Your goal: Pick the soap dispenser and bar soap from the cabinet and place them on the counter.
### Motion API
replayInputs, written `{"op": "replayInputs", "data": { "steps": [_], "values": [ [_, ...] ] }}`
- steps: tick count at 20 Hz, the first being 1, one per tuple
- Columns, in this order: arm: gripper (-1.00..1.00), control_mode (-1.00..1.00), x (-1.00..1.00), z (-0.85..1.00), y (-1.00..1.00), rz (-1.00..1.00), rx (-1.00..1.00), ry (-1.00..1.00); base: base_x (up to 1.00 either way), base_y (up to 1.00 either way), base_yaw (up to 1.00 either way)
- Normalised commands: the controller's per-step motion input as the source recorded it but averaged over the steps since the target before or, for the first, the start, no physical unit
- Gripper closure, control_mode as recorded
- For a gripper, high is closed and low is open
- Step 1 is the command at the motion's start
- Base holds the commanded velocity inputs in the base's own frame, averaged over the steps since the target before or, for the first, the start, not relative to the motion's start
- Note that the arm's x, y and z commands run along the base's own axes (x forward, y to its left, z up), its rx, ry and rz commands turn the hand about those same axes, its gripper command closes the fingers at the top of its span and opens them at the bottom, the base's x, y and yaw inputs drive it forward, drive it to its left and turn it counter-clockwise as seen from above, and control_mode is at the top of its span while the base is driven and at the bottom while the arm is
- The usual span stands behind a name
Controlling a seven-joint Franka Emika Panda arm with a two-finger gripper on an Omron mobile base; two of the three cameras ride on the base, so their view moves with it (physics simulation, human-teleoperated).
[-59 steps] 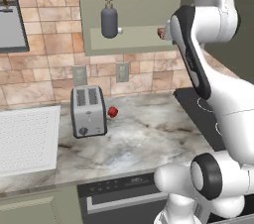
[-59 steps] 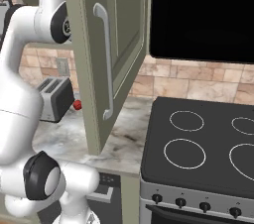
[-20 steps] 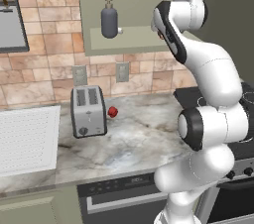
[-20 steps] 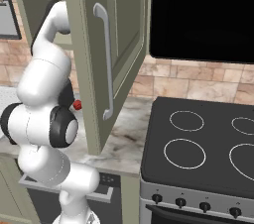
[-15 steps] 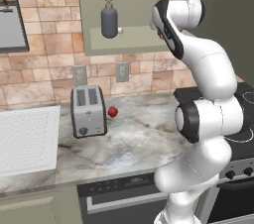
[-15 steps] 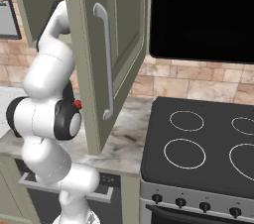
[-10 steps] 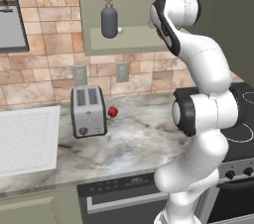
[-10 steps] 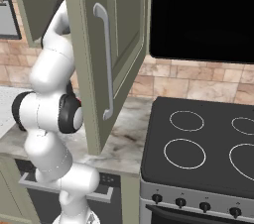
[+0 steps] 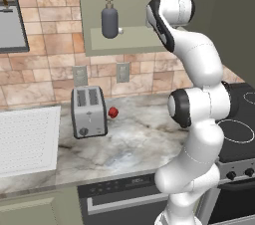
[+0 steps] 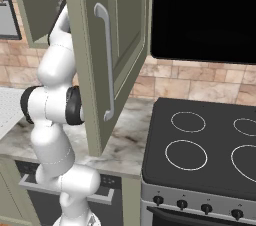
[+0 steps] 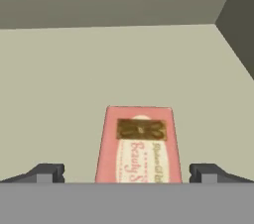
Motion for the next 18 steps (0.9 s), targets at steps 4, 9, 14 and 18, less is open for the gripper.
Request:
{"op": "replayInputs", "data": {
  "steps": [4, 9, 14, 18],
  "values": [
    [-1.0, -1.0, -0.01, -0.13, -0.06, -0.02, 0.01, 0.03, 0.0, 0.0, 0.0],
    [-1.0, -1.0, -0.04, -0.1, -0.01, -0.02, 0.01, 0.04, 0.0, 0.0, 0.0],
    [-1.0, -1.0, 0.04, -0.24, 0.0, -0.02, 0.0, 0.02, 0.0, 0.0, 0.0],
    [-1.0, -1.0, 0.11, -0.27, -0.07, -0.01, 0.03, 0.0, 0.0, 0.0, 0.0]
  ]
}}
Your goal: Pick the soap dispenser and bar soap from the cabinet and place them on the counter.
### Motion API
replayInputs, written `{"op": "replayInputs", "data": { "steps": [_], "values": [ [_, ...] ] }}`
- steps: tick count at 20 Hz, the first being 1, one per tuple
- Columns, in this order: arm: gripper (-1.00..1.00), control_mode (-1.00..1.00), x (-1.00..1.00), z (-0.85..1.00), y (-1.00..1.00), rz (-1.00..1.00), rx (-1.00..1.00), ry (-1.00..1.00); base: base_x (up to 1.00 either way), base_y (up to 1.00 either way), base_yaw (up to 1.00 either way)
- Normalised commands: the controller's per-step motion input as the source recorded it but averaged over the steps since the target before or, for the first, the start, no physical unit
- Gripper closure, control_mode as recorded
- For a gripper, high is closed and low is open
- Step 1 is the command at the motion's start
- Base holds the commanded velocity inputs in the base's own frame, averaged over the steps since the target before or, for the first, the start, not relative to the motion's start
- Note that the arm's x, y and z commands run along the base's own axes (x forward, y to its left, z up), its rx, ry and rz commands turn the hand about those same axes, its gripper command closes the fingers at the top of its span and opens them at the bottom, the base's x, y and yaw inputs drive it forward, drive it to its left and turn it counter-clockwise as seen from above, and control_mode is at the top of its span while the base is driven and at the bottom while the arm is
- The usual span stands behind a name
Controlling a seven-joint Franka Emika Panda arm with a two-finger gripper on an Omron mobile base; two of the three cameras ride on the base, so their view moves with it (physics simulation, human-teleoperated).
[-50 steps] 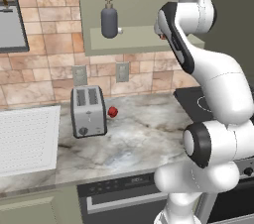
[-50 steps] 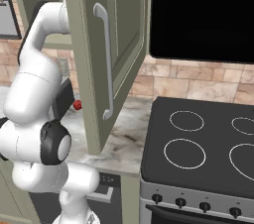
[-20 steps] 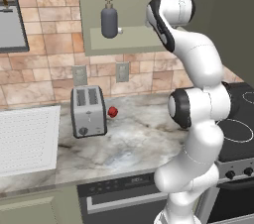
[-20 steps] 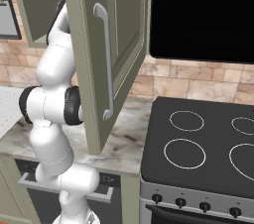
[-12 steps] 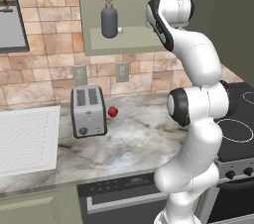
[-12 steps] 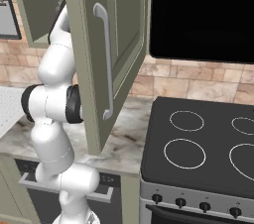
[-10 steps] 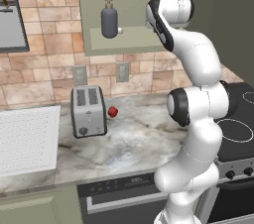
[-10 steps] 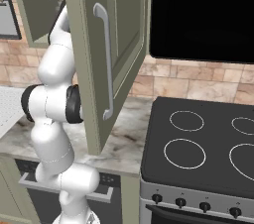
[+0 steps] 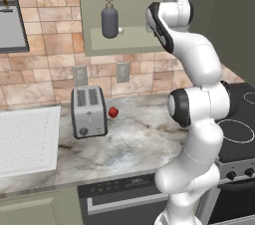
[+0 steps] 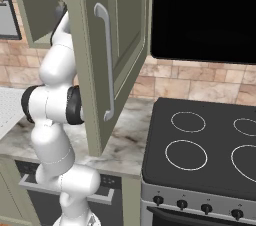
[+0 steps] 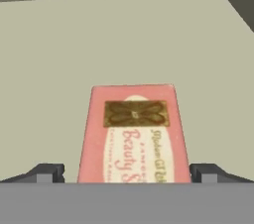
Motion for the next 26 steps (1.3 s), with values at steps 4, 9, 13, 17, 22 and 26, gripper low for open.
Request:
{"op": "replayInputs", "data": {
  "steps": [4, 9, 13, 17, 22, 26],
  "values": [
    [1.0, -1.0, 0.06, -0.22, -0.04, 0.0, 0.03, 0.0, 0.0, 0.0, 0.0],
    [1.0, -1.0, 0.0, -0.13, 0.0, 0.0, 0.02, 0.0, 0.0, 0.0, 0.0],
    [1.0, -1.0, 0.0, -0.01, 0.02, 0.0, 0.0, 0.0, 0.0, 0.0, 0.0],
    [1.0, -1.0, -0.15, 0.14, 0.08, 0.0, 0.0, 0.0, 0.0, 0.0, 0.0],
    [1.0, -1.0, -0.35, 0.16, 0.15, 0.0, 0.0, 0.01, 0.0, 0.0, 0.0],
    [1.0, -1.0, -0.57, 0.05, 0.26, 0.0, 0.0, 0.0, 0.0, 0.0, 0.0]
  ]
}}
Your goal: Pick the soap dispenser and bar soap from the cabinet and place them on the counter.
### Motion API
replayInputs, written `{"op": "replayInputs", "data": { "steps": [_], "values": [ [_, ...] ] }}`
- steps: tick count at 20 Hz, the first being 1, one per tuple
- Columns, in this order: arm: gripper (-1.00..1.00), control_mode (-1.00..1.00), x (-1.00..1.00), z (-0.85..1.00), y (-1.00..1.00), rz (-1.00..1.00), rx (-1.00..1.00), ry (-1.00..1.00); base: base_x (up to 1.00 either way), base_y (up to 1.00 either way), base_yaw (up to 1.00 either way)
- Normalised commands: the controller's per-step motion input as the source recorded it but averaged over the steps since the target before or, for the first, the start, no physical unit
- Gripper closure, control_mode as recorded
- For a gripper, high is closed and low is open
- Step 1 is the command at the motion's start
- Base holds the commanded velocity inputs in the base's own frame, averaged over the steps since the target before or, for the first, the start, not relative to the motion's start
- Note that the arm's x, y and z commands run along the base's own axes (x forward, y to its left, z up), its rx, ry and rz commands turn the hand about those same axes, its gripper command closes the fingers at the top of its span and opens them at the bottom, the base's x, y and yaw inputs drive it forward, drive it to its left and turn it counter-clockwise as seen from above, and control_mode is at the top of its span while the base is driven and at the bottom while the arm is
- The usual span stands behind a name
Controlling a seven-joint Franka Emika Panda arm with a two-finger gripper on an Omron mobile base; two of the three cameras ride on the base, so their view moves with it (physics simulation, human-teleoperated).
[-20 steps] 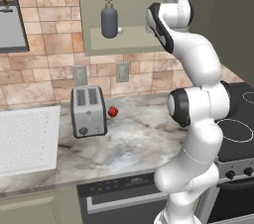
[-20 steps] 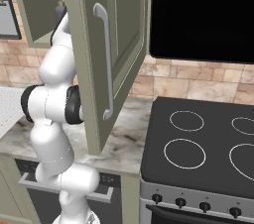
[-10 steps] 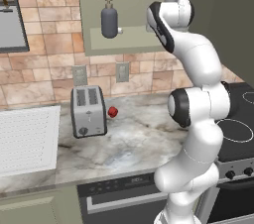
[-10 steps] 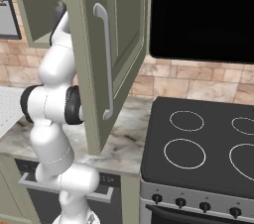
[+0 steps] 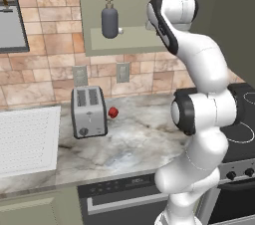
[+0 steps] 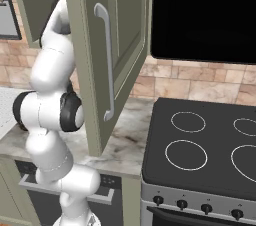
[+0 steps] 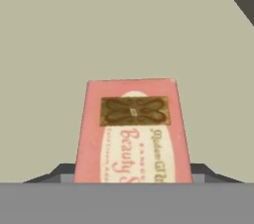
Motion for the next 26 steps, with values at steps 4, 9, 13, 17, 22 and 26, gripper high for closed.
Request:
{"op": "replayInputs", "data": {
  "steps": [4, 9, 13, 17, 22, 26],
  "values": [
    [1.0, -1.0, -0.56, 0.04, 0.27, -0.02, 0.0, 0.01, 0.0, 0.0, 0.0],
    [1.0, -1.0, -0.54, 0.03, 0.17, 0.0, 0.02, 0.0, 0.0, 0.0, 0.0],
    [1.0, -1.0, -0.55, -0.07, 0.01, 0.0, 0.04, 0.02, 0.0, 0.0, 0.0],
    [1.0, -1.0, -0.58, -0.09, 0.0, 0.0, 0.04, 0.06, 0.0, 0.0, 0.0],
    [1.0, -1.0, -0.62, -0.12, 0.0, 0.0, 0.03, 0.02, 0.0, 0.0, 0.0],
    [1.0, -1.0, -0.54, -0.17, -0.02, 0.0, 0.03, 0.03, 0.0, 0.0, 0.0]
  ]
}}
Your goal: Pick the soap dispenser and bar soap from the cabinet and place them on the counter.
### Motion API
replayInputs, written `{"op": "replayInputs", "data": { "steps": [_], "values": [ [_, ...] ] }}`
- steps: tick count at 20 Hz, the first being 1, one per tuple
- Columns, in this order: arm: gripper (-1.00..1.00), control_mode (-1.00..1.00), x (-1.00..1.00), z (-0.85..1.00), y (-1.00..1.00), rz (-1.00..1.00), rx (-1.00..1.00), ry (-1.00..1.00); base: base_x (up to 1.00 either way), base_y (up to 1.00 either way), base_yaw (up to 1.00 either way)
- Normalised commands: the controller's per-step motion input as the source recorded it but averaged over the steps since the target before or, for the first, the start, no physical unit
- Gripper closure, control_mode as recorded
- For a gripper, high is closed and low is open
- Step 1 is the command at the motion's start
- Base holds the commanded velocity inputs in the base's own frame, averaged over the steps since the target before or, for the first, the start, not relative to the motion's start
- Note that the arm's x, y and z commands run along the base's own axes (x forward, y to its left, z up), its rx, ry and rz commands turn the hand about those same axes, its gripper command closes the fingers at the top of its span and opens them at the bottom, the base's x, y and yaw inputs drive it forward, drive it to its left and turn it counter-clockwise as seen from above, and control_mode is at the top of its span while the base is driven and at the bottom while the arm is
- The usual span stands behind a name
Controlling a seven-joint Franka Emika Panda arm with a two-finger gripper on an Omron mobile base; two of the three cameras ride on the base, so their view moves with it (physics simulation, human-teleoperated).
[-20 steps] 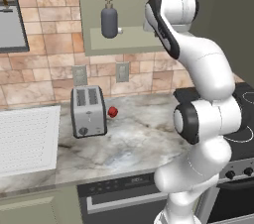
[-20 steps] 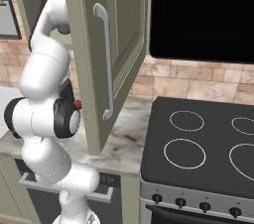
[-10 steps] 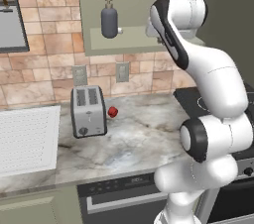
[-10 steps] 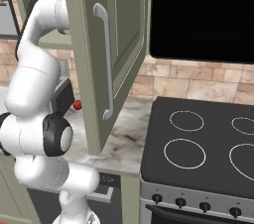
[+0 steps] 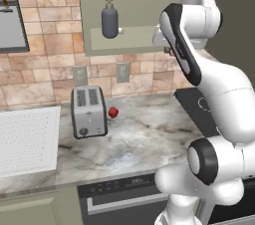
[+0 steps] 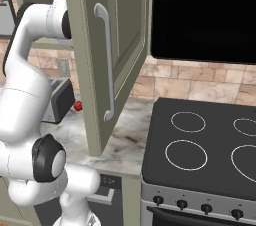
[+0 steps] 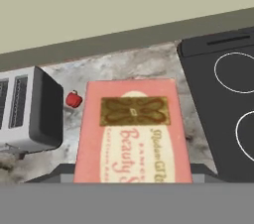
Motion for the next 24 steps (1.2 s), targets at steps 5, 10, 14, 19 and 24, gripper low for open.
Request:
{"op": "replayInputs", "data": {
  "steps": [5, 10, 14, 19, 24],
  "values": [
    [1.0, -1.0, -0.37, -0.34, -0.01, -0.05, 0.0, 0.02, 0.0, 0.0, 0.0],
    [1.0, -1.0, -0.48, -0.4, -0.01, -0.03, 0.0, 0.0, 0.0, 0.0, 0.0],
    [1.0, -1.0, -0.39, -0.39, 0.0, -0.02, -0.01, 0.04, 0.0, 0.0, 0.0],
    [1.0, -1.0, -0.33, -0.44, -0.01, -0.01, -0.01, 0.05, 0.0, 0.0, 0.0],
    [1.0, -1.0, -0.19, -0.44, -0.06, 0.0, -0.02, 0.06, 0.0, 0.0, 0.0]
  ]
}}
